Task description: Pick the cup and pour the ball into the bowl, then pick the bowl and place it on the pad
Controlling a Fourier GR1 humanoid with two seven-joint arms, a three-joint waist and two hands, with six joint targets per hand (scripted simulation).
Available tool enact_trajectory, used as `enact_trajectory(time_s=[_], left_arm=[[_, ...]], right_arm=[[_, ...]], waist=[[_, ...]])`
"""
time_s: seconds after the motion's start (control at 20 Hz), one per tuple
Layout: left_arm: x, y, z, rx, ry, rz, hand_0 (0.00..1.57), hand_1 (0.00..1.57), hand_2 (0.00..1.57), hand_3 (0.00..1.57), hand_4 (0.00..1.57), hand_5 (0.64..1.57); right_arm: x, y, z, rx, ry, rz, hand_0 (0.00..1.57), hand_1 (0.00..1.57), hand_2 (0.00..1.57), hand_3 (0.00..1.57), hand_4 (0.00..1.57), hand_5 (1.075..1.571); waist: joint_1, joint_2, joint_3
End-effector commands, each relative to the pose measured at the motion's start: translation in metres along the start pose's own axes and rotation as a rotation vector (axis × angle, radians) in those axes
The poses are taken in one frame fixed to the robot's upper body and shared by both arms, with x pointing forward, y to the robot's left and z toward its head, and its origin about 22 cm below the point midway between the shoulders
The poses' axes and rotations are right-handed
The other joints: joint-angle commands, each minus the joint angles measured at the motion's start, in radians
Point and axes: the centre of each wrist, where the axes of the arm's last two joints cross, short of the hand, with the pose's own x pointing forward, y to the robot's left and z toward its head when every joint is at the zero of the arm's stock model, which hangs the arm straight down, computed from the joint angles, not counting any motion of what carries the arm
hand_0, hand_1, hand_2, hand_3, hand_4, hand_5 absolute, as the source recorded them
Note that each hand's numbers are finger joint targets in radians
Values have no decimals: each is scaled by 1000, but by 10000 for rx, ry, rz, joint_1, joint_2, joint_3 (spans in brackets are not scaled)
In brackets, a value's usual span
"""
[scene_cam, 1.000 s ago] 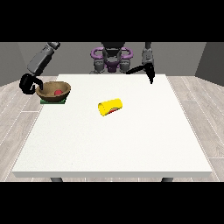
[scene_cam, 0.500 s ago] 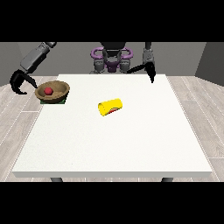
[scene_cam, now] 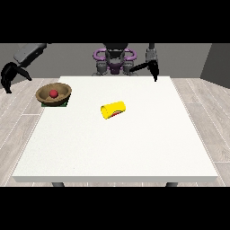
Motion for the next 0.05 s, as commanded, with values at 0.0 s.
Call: enact_trajectory(time_s=[0.0], left_arm=[[-21,-6,7,-291,775,76,0,0,0,0,0,1569]], right_arm=[[45,-22,4,676,-139,-220,0,0,189,288,0,1503]], waist=[[-259,-932,-22]])
